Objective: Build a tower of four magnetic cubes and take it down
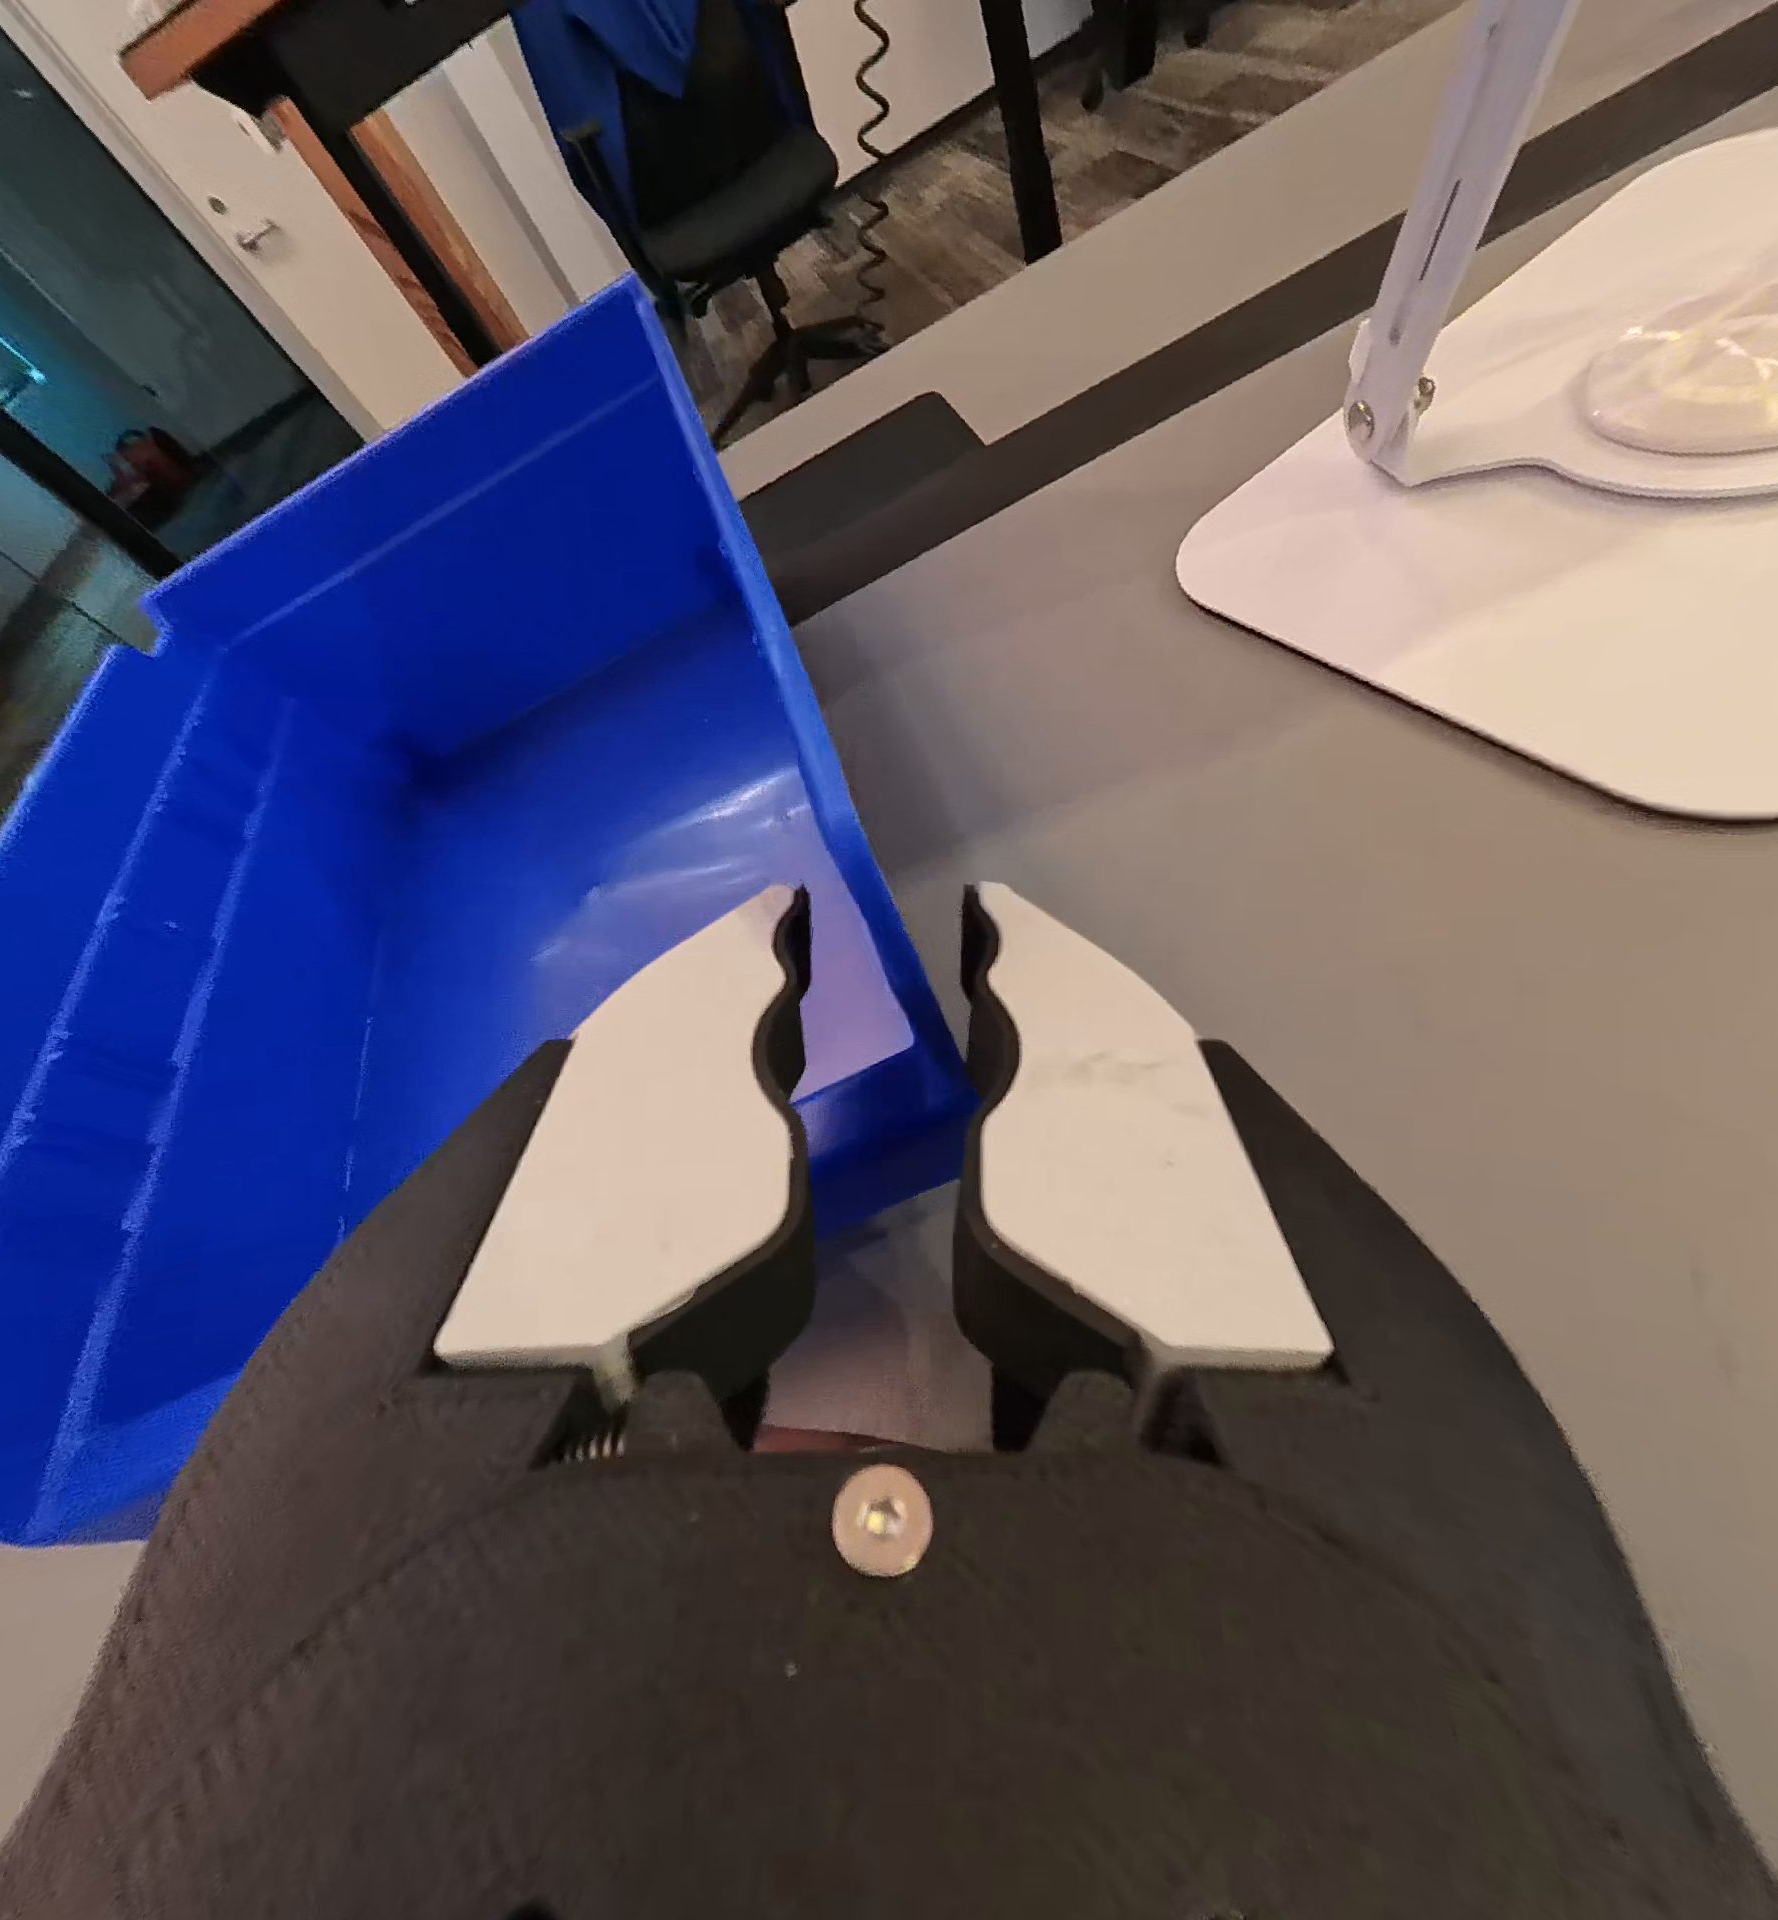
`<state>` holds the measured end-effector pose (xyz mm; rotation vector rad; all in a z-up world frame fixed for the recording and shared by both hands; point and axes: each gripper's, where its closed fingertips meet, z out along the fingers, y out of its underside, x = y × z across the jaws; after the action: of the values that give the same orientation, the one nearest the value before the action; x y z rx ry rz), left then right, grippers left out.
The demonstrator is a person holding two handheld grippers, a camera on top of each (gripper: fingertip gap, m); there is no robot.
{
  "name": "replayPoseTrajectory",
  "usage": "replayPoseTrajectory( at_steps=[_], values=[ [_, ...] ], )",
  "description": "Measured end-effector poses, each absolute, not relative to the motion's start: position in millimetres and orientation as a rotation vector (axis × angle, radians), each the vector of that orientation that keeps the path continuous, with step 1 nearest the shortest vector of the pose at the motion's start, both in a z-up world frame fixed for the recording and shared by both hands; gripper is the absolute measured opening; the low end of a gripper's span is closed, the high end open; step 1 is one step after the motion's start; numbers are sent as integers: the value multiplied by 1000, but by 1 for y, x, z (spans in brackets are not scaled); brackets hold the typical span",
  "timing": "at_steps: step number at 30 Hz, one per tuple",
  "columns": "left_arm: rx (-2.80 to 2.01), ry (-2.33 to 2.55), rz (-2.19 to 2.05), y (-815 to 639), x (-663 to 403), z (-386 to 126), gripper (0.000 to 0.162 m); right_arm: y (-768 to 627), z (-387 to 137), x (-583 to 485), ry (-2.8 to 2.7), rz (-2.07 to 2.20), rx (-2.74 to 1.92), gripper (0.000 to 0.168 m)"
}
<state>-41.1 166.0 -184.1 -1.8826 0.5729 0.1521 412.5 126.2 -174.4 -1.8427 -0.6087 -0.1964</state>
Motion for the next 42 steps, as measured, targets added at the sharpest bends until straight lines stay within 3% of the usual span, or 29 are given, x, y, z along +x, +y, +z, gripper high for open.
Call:
replayPoseTrajectory(
  at_steps=[2,12,42],
  values=[
    [-1884,578,169,167,-39,-186,13,126,-175,413,-605,-194,-1846,14],
    [-1900,490,115,167,-57,-183,6,114,-174,420,-570,-163,-1878,10],
    [-1867,471,-3,92,-78,-164,3,26,-176,424,-532,39,-1914,4]
  ],
)
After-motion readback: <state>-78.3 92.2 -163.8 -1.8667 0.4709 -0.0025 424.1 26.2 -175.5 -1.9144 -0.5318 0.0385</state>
